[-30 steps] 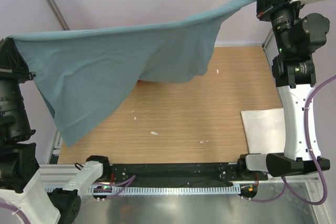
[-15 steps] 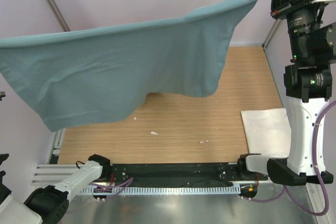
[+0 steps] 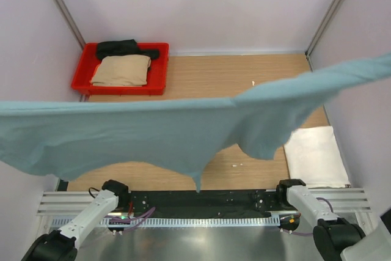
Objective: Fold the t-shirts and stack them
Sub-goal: Flatten the tshirt out
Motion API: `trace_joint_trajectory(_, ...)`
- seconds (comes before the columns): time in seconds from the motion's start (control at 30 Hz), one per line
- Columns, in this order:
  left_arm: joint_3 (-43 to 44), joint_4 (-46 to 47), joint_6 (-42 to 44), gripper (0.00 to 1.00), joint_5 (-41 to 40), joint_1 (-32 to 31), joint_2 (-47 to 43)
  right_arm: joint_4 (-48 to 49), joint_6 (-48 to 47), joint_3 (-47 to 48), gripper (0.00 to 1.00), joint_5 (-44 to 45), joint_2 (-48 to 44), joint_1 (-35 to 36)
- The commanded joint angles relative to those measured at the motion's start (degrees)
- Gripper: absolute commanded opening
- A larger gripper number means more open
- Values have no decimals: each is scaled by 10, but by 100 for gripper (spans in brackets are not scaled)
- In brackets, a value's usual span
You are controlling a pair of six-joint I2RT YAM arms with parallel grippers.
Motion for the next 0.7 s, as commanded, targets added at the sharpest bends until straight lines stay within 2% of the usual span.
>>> trace_joint_trajectory(0.0, 4, 27, 29, 0, -30, -6, -2, 4, 4, 3, 1, 6, 9, -1)
trace_joint_trajectory(0.1, -46, 37, 50, 0, -51, -15, -3, 15, -1, -49, 1, 10, 11, -2)
trace_joint_trajectory(0.23, -160, 65, 83, 0, -97, -31, 12, 32, -16, -126, 1, 20, 52, -2)
trace_joint_trajectory(0.3, -255, 84, 102, 0, -125, -32, 22, 55, -17, -187, 1, 15, 76, -2)
trace_joint_trajectory(0.47, -506, 207, 142, 0, -177, -32, 54, 138, -25, -335, 1, 13, 156, -2)
trace_joint_trajectory(0.6, -629, 321, 147, 0, -187, -22, 115, 258, -33, -463, 1, 14, 237, -2)
trace_joint_trajectory(0.67, -673, 372, 144, 0, -186, -11, 171, 279, -33, -481, 1, 4, 277, -2)
